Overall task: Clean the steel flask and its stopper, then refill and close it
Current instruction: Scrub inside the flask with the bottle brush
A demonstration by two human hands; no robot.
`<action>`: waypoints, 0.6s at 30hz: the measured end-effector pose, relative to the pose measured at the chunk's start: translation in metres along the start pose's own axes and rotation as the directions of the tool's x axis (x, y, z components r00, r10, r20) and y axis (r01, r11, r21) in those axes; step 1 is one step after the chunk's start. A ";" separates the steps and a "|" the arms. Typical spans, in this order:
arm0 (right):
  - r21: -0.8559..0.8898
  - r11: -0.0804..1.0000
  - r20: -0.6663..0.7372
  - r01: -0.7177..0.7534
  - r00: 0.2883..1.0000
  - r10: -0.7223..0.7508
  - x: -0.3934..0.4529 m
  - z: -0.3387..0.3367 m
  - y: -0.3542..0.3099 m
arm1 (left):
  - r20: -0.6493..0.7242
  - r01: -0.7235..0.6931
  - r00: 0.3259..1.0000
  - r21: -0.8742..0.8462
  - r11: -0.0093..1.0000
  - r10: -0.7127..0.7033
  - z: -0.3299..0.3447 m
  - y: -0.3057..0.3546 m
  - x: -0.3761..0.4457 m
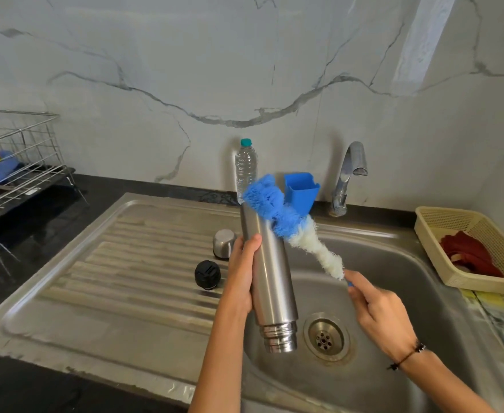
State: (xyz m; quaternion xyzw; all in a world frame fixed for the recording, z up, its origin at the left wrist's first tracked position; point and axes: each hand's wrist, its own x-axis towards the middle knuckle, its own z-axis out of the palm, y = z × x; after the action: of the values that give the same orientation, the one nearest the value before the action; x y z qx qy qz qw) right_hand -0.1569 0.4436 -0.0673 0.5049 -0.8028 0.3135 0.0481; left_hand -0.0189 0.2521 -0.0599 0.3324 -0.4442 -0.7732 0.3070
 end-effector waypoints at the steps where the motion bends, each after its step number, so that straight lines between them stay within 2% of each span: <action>1: 0.010 0.999 -0.022 -0.040 0.999 0.040 0.000 0.000 0.004 | 0.010 0.015 1.000 -0.018 1.000 -0.015 -0.001 0.000 0.001; 3: 0.025 0.990 -0.036 -0.136 0.990 0.137 -0.001 0.002 0.015 | 0.035 0.063 0.998 -0.060 0.996 -0.061 -0.003 -0.001 0.004; 6: 0.059 0.979 -0.014 -0.194 0.981 0.195 -0.008 0.002 0.018 | -0.016 0.107 0.994 -0.073 0.992 -0.108 -0.005 -0.002 0.007; 9: 0.141 0.977 -0.036 -0.158 0.986 0.165 -0.011 0.002 0.011 | -0.013 0.111 0.994 -0.079 0.991 -0.112 -0.003 -0.004 0.007; 11: 0.120 0.986 -0.011 -0.119 0.993 0.121 -0.011 0.004 0.009 | 0.007 0.113 0.994 -0.086 0.990 -0.112 -0.002 -0.003 0.003; 15: 0.165 0.971 0.035 -0.173 0.985 0.169 -0.011 0.010 0.019 | 0.131 0.080 0.990 -0.195 0.978 -0.055 -0.002 -0.003 0.000; 18: 0.232 0.962 0.024 -0.142 0.990 0.141 -0.011 0.007 0.013 | 0.151 0.078 0.987 -0.201 0.976 -0.048 -0.002 -0.002 0.003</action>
State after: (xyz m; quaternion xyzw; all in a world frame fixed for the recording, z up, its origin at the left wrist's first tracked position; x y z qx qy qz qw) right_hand -0.1609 0.4525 -0.0838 0.4495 -0.7946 0.4065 -0.0370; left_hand -0.0193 0.2502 -0.0633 0.2553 -0.3720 -0.8467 0.2820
